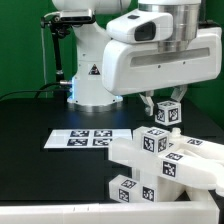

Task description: Assemble chair

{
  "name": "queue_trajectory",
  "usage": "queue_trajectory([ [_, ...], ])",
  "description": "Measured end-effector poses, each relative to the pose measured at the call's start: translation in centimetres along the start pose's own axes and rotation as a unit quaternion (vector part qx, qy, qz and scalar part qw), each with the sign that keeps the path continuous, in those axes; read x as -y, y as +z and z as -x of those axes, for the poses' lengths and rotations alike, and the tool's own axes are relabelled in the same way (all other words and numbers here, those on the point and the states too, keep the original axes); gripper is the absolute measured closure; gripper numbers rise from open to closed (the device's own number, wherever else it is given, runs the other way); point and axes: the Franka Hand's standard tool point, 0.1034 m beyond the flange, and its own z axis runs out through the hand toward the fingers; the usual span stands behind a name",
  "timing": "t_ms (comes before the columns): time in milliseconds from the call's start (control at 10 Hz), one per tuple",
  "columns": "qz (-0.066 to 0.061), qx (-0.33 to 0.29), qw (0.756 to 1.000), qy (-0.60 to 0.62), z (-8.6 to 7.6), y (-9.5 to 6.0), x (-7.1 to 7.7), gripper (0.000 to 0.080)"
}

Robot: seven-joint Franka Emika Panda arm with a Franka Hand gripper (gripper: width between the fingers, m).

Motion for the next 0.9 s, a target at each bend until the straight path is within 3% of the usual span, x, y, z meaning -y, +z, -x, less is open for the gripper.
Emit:
queue_trajectory([
  [900, 0.003, 0.011, 1.000, -0.025, -0.08, 0.54, -0.05, 0.0515],
])
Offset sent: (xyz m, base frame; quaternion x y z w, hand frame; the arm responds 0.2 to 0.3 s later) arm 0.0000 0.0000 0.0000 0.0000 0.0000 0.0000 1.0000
